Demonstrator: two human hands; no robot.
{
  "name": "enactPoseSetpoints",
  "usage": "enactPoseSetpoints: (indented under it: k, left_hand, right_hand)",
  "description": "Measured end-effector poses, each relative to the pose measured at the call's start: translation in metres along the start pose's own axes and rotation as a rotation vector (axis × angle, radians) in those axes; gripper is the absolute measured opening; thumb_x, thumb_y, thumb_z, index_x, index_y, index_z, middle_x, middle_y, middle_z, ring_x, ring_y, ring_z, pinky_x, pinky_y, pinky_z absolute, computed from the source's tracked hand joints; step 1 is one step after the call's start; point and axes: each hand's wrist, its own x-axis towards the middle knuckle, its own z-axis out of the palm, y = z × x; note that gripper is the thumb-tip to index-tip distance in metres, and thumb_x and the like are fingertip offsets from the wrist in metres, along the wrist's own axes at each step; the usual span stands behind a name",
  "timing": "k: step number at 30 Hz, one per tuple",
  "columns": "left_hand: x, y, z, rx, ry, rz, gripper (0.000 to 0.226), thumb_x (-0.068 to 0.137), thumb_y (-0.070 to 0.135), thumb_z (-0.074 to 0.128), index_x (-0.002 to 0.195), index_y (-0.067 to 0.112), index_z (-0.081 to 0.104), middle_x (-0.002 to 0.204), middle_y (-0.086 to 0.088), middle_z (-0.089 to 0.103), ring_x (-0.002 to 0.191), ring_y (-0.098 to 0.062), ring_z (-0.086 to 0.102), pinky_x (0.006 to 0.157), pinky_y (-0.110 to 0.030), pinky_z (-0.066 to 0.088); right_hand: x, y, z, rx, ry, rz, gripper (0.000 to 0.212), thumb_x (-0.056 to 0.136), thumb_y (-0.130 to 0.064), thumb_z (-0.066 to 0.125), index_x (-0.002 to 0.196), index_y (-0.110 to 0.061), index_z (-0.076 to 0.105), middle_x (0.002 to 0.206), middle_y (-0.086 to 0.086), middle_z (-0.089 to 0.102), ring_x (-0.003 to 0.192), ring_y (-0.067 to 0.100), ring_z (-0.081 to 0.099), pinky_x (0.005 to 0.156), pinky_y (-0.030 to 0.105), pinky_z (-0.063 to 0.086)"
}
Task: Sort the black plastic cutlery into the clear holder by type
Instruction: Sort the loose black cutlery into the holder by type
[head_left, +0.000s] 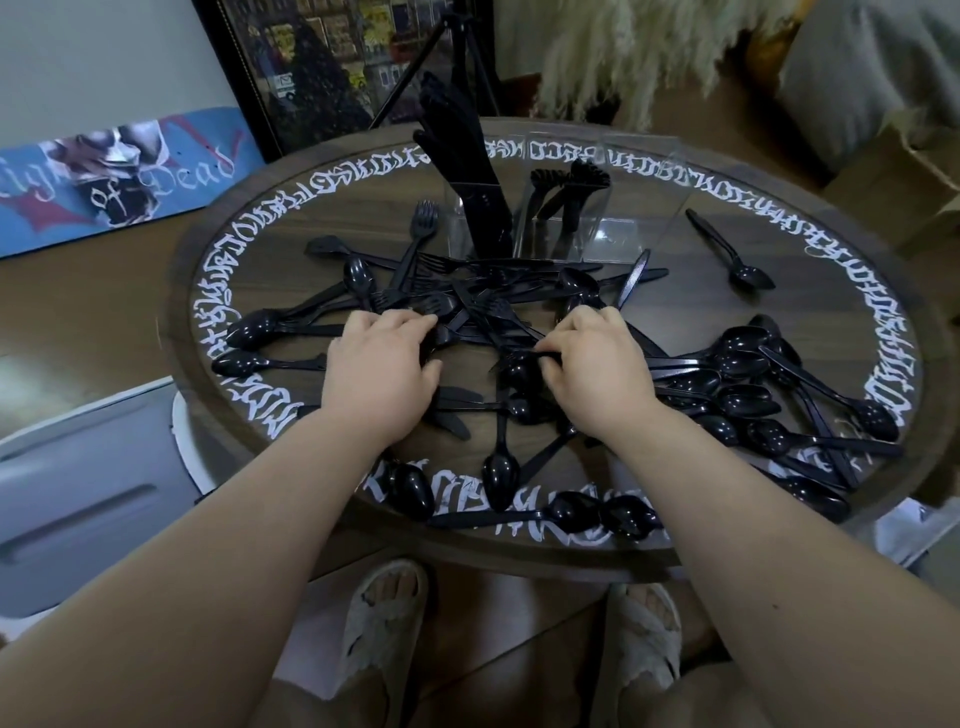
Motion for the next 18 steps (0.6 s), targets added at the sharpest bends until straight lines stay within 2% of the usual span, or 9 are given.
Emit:
enactPoseSetpoints:
  k: [4, 7, 9, 12, 14, 18]
  left_hand:
    - [0.003, 0.002, 0.002, -0.012, -0.008, -0.007, 0.045, 0.092, 0.037, 0.054, 0.137, 0.031, 0.048, 0.136, 0.005, 0.051, 0.124, -0.024, 0.039, 0.098, -0.04, 0.038]
    - [0.003, 0.004, 0.002, -0.008, -0.014, 0.026, 0.039, 0.093, 0.034, 0.053, 0.131, 0.033, 0.054, 0.128, 0.005, 0.058, 0.121, -0.022, 0.045, 0.094, -0.039, 0.038]
    - [0.002, 0.003, 0.002, -0.01, -0.009, 0.042, 0.036, 0.093, 0.034, 0.052, 0.129, 0.034, 0.056, 0.126, 0.005, 0.059, 0.12, -0.021, 0.046, 0.094, -0.039, 0.039]
    - [0.002, 0.002, 0.001, -0.022, 0.016, 0.046, 0.034, 0.094, 0.035, 0.053, 0.126, 0.036, 0.059, 0.124, 0.007, 0.061, 0.119, -0.02, 0.047, 0.095, -0.038, 0.038]
    - [0.002, 0.003, 0.0, -0.027, 0.033, 0.054, 0.033, 0.093, 0.035, 0.053, 0.126, 0.036, 0.059, 0.123, 0.007, 0.061, 0.118, -0.02, 0.047, 0.095, -0.038, 0.036]
    - [0.002, 0.006, -0.003, -0.08, 0.062, 0.11, 0.032, 0.09, 0.034, 0.057, 0.122, 0.032, 0.062, 0.117, 0.006, 0.064, 0.113, -0.02, 0.052, 0.095, -0.04, 0.04]
  right_hand:
    - [0.001, -0.001, -0.002, -0.033, 0.081, -0.018, 0.027, 0.097, -0.028, 0.05, 0.113, -0.021, 0.07, 0.105, 0.001, 0.059, 0.104, 0.025, 0.041, 0.079, 0.026, 0.035]
    - [0.002, -0.003, -0.002, -0.033, 0.13, -0.02, 0.025, 0.096, -0.028, 0.051, 0.103, -0.015, 0.071, 0.095, 0.006, 0.062, 0.098, 0.028, 0.045, 0.079, 0.036, 0.044]
    - [0.003, -0.006, -0.001, 0.006, 0.168, -0.014, 0.024, 0.096, -0.026, 0.051, 0.098, -0.008, 0.067, 0.091, 0.008, 0.059, 0.092, 0.028, 0.049, 0.075, 0.035, 0.043]
    - [0.003, -0.014, -0.004, 0.167, 0.196, -0.032, 0.02, 0.096, -0.022, 0.051, 0.101, -0.006, 0.063, 0.089, 0.003, 0.049, 0.082, 0.026, 0.053, 0.069, 0.033, 0.043]
    - [0.003, -0.019, -0.005, 0.219, 0.136, -0.075, 0.021, 0.096, -0.025, 0.052, 0.105, -0.008, 0.061, 0.093, 0.002, 0.048, 0.084, 0.027, 0.055, 0.071, 0.035, 0.045]
    - [0.004, -0.024, 0.0, 0.11, -0.026, -0.098, 0.028, 0.09, -0.04, 0.059, 0.105, -0.018, 0.06, 0.102, -0.004, 0.048, 0.086, 0.023, 0.056, 0.073, 0.034, 0.047]
